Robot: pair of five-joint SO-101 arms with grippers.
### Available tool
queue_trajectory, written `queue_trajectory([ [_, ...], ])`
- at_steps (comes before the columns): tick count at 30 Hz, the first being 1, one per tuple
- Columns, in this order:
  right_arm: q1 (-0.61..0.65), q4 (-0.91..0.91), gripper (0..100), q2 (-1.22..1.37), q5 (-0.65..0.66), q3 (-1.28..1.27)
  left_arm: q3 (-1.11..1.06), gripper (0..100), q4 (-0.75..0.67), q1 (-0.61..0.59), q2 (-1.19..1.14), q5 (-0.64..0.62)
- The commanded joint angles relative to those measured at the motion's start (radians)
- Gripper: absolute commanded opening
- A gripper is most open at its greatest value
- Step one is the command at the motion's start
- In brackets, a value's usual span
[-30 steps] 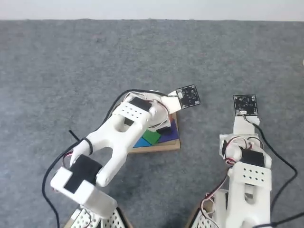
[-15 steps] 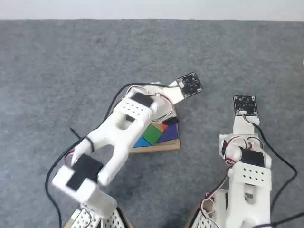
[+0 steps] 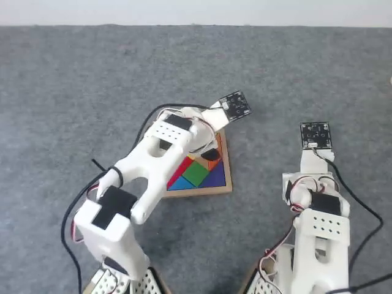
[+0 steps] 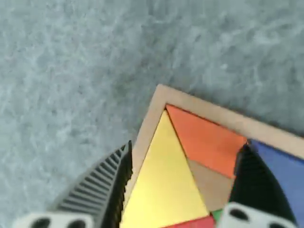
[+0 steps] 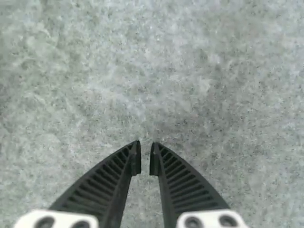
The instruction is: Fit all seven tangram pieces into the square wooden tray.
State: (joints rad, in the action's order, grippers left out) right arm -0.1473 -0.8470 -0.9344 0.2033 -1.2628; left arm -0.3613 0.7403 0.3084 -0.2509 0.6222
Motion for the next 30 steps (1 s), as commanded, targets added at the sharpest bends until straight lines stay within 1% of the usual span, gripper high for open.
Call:
queue_trajectory([
  [1, 0.008, 0.001, 5.4, -0.024, -0.008, 0.054, -0.042, 32, 0.012, -0.032, 0.077, 0.034],
  [3, 0.008, 0.001, 5.4, -0.024, -0.008, 0.054, -0.056, 32, 0.014, -0.032, 0.137, 0.028],
  [5, 0.008, 0.001, 5.4, -0.024, -0.008, 0.054, -0.068, 32, 0.02, -0.031, 0.221, -0.015],
  [9, 0.008, -0.002, 5.4, -0.025, -0.006, 0.052, -0.143, 32, 0.115, -0.025, 0.425, -0.069],
  [11, 0.01, -0.01, 5.4, -0.033, -0.006, 0.052, -0.206, 32, 0.143, -0.032, 0.543, -0.132],
  [14, 0.01, -0.031, 4.3, -0.035, -0.006, 0.061, -0.314, 32, 0.144, -0.086, 0.738, -0.227],
  [17, 0.01, -0.042, 0.6, -0.035, -0.005, 0.074, -0.424, 31, 0.146, -0.15, 0.921, -0.279],
  [19, 0.01, -0.042, 0.8, -0.035, -0.005, 0.077, -0.503, 27, 0.146, -0.201, 1.036, -0.296],
  [22, 0.01, -0.044, 0.8, -0.035, -0.005, 0.087, -0.605, 18, 0.15, -0.282, 1.198, -0.304],
  [25, 0.01, -0.05, 0.8, -0.035, -0.005, 0.106, -0.684, 7, 0.192, -0.348, 1.347, -0.304],
  [27, 0.01, -0.087, 0.8, -0.035, -0.005, 0.13, -0.719, 1, 0.229, -0.381, 1.432, -0.304],
  [30, 0.01, -0.162, 0.8, -0.061, -0.009, 0.166, -0.757, 1, 0.269, -0.419, 1.54, -0.305],
])
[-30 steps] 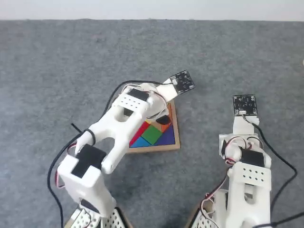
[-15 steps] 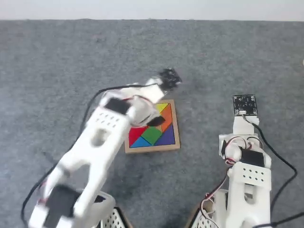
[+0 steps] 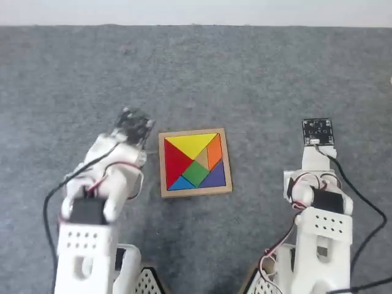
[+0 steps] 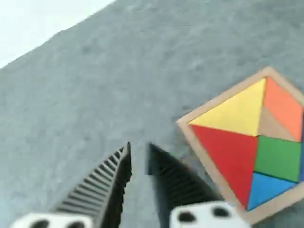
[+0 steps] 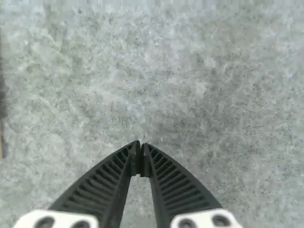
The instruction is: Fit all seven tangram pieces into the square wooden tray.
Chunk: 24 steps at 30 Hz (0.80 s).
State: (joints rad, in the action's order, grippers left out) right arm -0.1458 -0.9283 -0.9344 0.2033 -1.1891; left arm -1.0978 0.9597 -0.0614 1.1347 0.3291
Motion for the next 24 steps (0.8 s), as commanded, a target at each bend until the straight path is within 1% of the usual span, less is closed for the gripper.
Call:
queue_trajectory([
  [1, 0.008, -0.096, 0.8, -0.091, -0.006, 0.094, -0.036, 1, 0.057, -0.055, 0.184, -0.018],
  [5, 0.002, -0.136, 0.8, -0.286, 0.023, 0.026, -0.145, 1, 0.068, -0.052, 0.285, -0.098],
  [10, 0.008, -0.174, 0.8, -0.616, 0.107, -0.224, -0.271, 1, 0.06, -0.051, 0.381, -0.115],
  [12, 0.001, -0.185, 0.8, -0.74, 0.146, -0.316, -0.329, 1, 0.031, -0.052, 0.417, -0.115],
  [15, 0.001, -0.254, 0.8, -0.894, 0.199, -0.379, -0.452, 1, -0.061, -0.058, 0.476, -0.112],
  [18, -0.002, -0.274, 0.8, -0.863, 0.226, -0.393, -0.593, 1, -0.166, -0.058, 0.539, -0.11],
  [24, -0.07, -0.213, 0.8, -0.863, 0.23, -0.497, -0.591, 1, -0.095, -0.058, 0.592, -0.115],
])
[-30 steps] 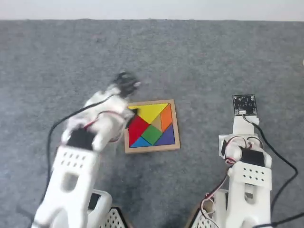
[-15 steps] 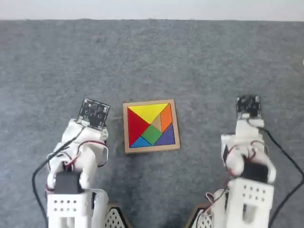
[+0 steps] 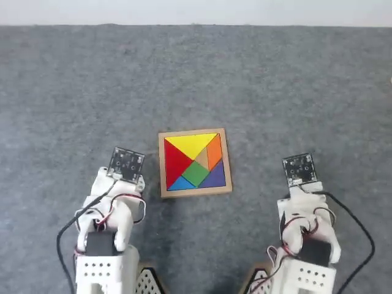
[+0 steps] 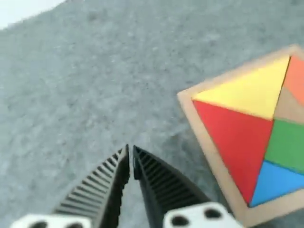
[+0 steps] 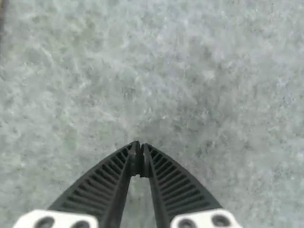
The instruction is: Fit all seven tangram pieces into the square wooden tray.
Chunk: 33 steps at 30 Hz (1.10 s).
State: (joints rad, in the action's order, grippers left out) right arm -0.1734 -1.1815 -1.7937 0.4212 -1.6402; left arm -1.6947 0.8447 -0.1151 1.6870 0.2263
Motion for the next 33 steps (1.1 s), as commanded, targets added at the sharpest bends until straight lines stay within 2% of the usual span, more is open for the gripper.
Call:
queue_trajectory([
  [1, -0.054, 0.035, 0.8, -0.01, 0.011, -0.043, 0.005, 1, 0.032, -0.003, 0.04, -0.012],
  [9, -0.116, -0.05, 0.9, -0.018, 0.017, -0.041, 0.005, 1, 0.081, -0.005, 0.035, -0.006],
  [18, -0.117, -0.134, 0.8, -0.021, 0.017, -0.041, 0.005, 1, 0.307, -0.005, 0.041, -0.005],
  [33, -0.117, -0.134, 0.8, -0.021, 0.017, -0.041, 0.005, 1, 0.311, -0.006, 0.041, -0.005],
])
